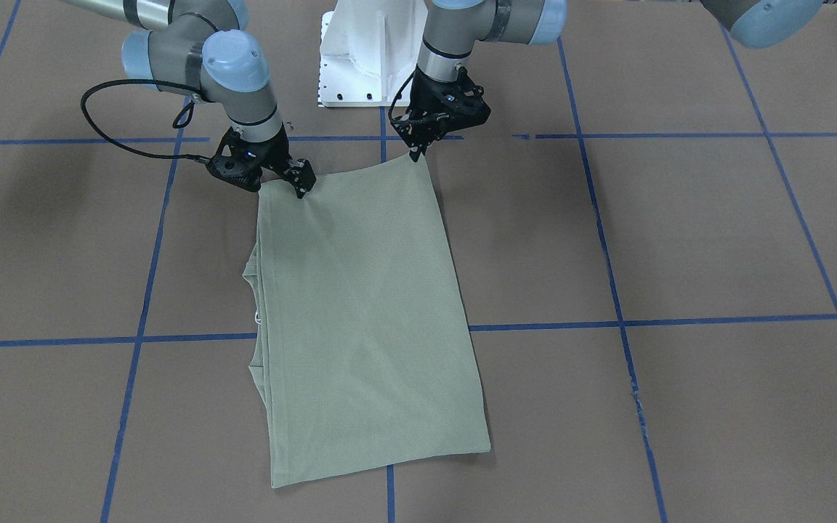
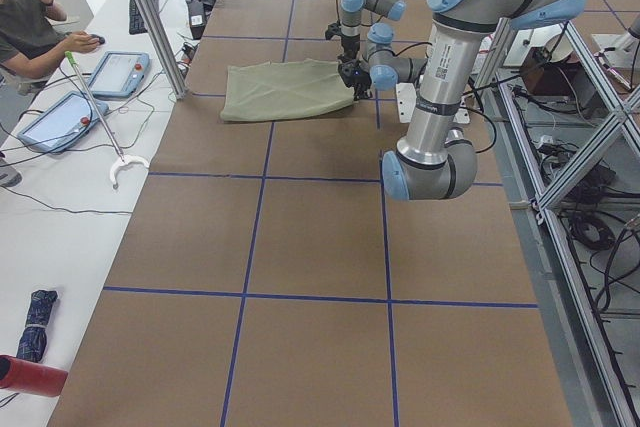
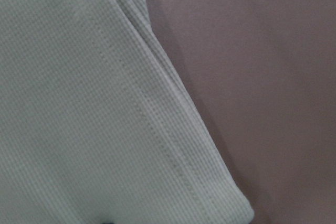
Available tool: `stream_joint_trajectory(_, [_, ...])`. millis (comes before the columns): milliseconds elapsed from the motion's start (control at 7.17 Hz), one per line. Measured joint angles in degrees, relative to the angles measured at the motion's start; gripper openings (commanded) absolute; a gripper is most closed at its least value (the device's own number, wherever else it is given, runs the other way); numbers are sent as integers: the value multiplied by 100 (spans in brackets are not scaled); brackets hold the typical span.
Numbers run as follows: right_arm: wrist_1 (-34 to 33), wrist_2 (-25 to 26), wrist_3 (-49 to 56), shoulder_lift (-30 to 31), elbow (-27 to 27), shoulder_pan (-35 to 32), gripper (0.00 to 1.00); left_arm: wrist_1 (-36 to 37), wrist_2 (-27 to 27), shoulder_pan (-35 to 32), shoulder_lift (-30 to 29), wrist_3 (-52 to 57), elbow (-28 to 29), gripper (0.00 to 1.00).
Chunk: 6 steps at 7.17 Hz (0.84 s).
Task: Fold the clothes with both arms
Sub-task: 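Grasp the near end with the right gripper beside the left gripper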
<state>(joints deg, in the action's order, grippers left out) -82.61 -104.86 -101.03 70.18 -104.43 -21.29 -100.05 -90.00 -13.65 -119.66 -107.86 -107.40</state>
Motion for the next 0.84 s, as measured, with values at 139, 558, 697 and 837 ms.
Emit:
stream_joint_trajectory(139, [-4,-1,-40,-17,-2,4,22,0,0,-14,3,1,0,0])
stream_joint_trajectory(558, [-2,-10,-90,-66,-26,3,0,-5,0,-42,4,2,0,0])
stream_joint_trajectory(697, [-4,-9,-91,-88,-38,-19,0,-6,0,-46,4,2,0,0])
stream_joint_trajectory(837, [-11,-8,-90,-113,-40,-48,0,-6,0,-48,4,2,0,0])
